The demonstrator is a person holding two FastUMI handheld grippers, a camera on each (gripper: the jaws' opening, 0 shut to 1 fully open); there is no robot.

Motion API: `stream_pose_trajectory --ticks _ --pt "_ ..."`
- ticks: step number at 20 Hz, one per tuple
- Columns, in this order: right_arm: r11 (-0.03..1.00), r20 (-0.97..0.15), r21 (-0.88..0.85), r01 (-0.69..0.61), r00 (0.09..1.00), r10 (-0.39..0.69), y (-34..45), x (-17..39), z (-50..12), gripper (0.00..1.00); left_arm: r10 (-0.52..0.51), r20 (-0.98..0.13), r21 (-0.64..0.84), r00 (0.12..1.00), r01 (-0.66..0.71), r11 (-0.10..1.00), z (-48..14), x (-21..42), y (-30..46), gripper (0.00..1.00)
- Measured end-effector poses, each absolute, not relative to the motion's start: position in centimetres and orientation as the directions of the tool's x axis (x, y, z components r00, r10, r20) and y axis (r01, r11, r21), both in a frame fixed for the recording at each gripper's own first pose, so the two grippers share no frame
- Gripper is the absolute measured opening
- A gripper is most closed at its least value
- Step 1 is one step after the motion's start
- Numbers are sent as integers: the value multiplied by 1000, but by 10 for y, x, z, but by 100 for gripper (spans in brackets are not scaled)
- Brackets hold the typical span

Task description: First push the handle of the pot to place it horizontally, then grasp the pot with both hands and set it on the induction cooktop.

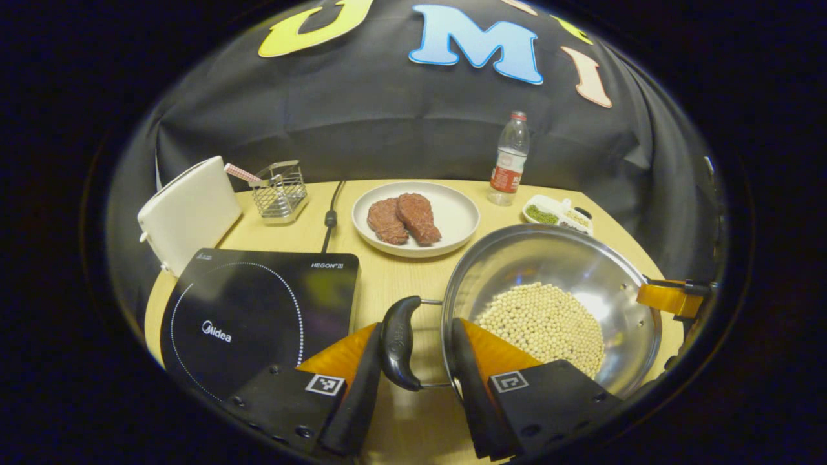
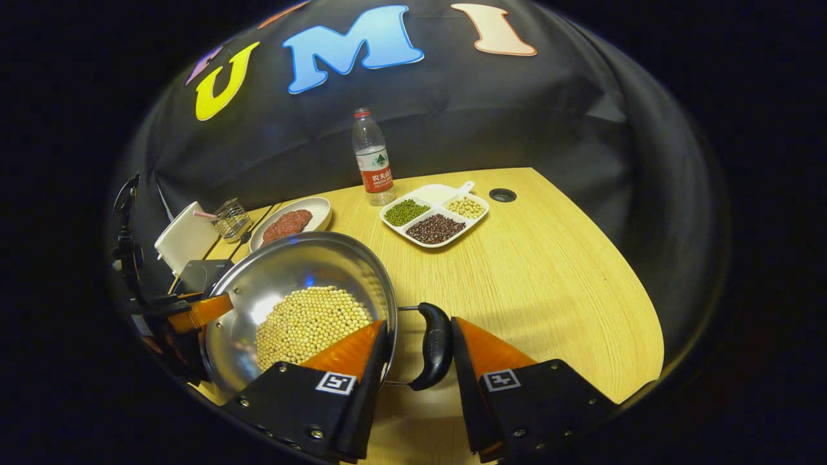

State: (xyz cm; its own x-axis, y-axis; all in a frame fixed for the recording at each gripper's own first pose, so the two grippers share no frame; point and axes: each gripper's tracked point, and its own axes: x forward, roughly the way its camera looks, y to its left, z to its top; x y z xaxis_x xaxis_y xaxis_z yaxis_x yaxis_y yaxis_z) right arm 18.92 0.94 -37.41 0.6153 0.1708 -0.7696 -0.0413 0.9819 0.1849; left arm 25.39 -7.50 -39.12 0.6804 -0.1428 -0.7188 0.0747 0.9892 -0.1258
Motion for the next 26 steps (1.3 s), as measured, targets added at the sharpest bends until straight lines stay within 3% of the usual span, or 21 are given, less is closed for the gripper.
stream_pose_trajectory --ticks 5,7,8,19,26 --pt "982 -777 182 -53 604 177 10 190 -376 45 -127 -728 -114 674 64 991 -390 252 -77 62" --pt "981 -777 186 -59 602 184 10 192 -377 45 -120 -731 -112 672 57 992 -389 251 -77 65" --pt "980 -777 190 -60 601 187 10 191 -377 45 -119 -731 -111 672 55 992 -389 251 -77 58" --pt "977 -767 201 -70 609 201 3 187 -360 45 -82 -711 -84 699 31 996 -361 244 -85 65" --pt "974 -737 197 -110 639 221 8 180 -325 45 -59 -685 -86 726 0 996 -328 223 -75 58"
